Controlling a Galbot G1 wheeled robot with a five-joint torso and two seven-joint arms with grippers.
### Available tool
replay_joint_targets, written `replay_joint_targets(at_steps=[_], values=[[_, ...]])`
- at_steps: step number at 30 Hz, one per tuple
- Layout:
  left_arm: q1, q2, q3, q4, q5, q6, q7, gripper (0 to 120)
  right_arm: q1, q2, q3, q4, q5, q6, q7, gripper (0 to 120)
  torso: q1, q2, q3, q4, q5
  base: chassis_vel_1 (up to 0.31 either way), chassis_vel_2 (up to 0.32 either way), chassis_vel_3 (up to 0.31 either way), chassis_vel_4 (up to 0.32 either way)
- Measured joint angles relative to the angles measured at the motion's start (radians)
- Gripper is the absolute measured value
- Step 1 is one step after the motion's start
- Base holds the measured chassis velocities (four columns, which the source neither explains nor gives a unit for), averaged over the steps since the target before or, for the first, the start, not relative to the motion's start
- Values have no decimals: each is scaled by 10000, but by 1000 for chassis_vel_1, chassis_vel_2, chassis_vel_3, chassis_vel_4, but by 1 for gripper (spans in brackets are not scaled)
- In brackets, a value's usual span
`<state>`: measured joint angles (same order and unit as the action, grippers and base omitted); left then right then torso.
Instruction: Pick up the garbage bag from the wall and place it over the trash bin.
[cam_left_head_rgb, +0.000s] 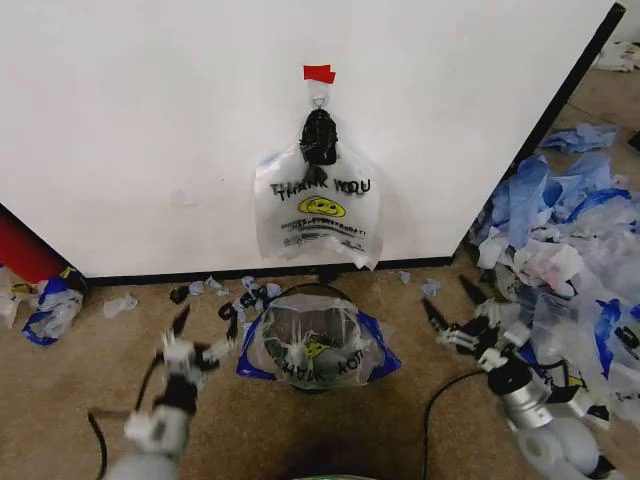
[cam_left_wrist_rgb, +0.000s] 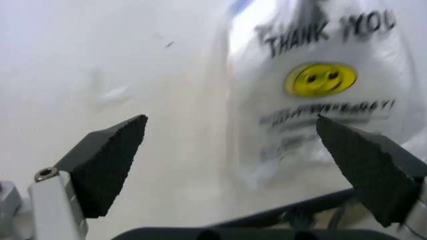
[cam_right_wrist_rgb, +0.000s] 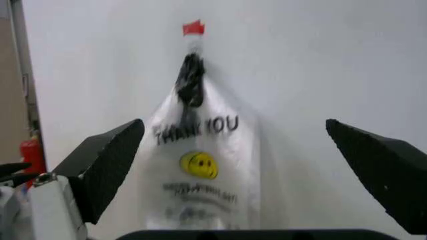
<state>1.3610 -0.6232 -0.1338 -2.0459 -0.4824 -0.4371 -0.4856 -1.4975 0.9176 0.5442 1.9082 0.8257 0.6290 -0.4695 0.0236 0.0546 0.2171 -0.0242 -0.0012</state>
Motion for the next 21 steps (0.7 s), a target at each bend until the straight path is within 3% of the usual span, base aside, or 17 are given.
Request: replay_joint_targets(at_steps=[1, 4, 5, 6, 8, 12, 14, 18, 21], values=[[0, 0, 0, 0, 0, 0, 0, 100, 0, 0, 0, 0, 0, 0, 0, 100, 0, 0, 0, 0, 0, 0, 0, 0, 0], [-1025, 1104, 209, -210, -1125, 120, 539, 100, 199, 72, -6, 314, -138, -107, 363, 100, 0, 0, 0, -6, -4, 0, 0, 0, 0], [-1126, 1368, 197, -302, -1326, 120, 691, 100, 371, 15, -115, 366, -179, -174, 458, 100, 0, 0, 1, 17, 9, 0, 0, 0, 0], [-1311, 1637, 223, -367, -1601, 148, 913, 100, 454, -23, -156, 430, -232, -216, 531, 100, 0, 0, 0, 25, 14, 0, 0, 0, 0], [-1597, 2010, 258, -438, -2065, 282, 1325, 100, 521, -102, -184, 513, -286, -250, 655, 100, 0, 0, 0, 7, -12, 0, 0, 0, 0], [-2329, 2585, 638, -455, -3052, 591, 2212, 100, 474, -199, -61, 529, -300, -267, 761, 100, 0, 0, 0, 6, 8, 0, 0, 0, 0], [-2863, 2796, 972, -393, -3470, 755, 2783, 100, 378, -222, 146, 429, -300, -264, 760, 100, 0, 0, 0, 5, -6, 0, 0, 0, 0], [-3714, 2988, 1495, -215, -3909, 1014, 3537, 100, 201, -155, 486, 322, -276, -263, 750, 100, 0, 0, -1, 5, 4, 0, 0, 0, 0], [-5236, 2979, 2529, 182, -4601, 1325, 4246, 100, -33, 81, 872, 304, -256, -265, 745, 100, 0, 0, -1, 6, 1, 0, 0, 0, 0]])
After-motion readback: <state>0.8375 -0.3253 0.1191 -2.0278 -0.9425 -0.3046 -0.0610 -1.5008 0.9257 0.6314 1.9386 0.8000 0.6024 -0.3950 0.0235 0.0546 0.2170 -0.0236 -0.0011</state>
